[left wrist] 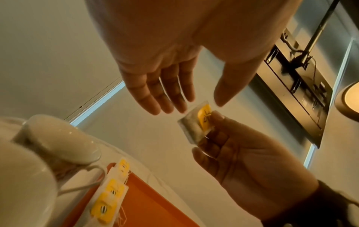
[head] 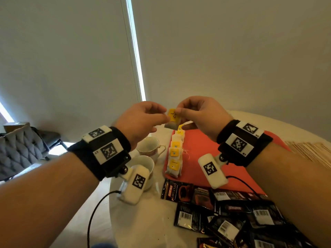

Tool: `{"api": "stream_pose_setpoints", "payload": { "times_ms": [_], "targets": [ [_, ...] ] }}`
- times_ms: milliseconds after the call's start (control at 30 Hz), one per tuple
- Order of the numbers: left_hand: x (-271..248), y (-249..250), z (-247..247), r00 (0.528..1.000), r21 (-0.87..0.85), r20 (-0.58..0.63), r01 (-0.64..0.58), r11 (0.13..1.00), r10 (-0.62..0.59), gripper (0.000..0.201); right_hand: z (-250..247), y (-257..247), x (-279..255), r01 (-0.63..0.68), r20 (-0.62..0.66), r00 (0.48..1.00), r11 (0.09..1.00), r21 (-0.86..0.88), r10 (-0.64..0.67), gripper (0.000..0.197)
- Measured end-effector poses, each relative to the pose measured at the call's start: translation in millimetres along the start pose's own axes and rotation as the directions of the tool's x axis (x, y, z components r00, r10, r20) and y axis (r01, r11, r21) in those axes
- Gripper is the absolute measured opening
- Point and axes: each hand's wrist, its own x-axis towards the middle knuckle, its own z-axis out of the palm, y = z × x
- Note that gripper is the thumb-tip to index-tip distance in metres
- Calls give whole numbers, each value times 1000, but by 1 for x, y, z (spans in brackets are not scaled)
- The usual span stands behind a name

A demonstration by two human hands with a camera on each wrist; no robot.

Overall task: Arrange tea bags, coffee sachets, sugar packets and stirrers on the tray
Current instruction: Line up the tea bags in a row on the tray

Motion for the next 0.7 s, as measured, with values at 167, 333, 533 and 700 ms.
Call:
{"api": "stream_pose_setpoints", "payload": {
  "times_ms": [167, 333, 533, 700],
  "targets": [
    [30, 7, 6, 993, 25, 25, 113, 993, -113, 10, 2, 8, 15, -54, -30, 998, 988, 141, 59, 10],
    [61, 3, 18, 966, -53, 60, 253, 966, -250, 10, 0, 33, 34, -186, -75, 975, 957, 224, 208, 25],
    [96, -19, 22, 902, -64, 103, 427, 902, -420, 42, -1, 80, 55, -431, -135, 875, 875, 220, 464, 21],
    [124, -27, 20, 853, 19, 195, 491, 871, -485, 69, 7, 104, 65, -535, -100, 827, 830, 159, 553, 24]
  ]
}}
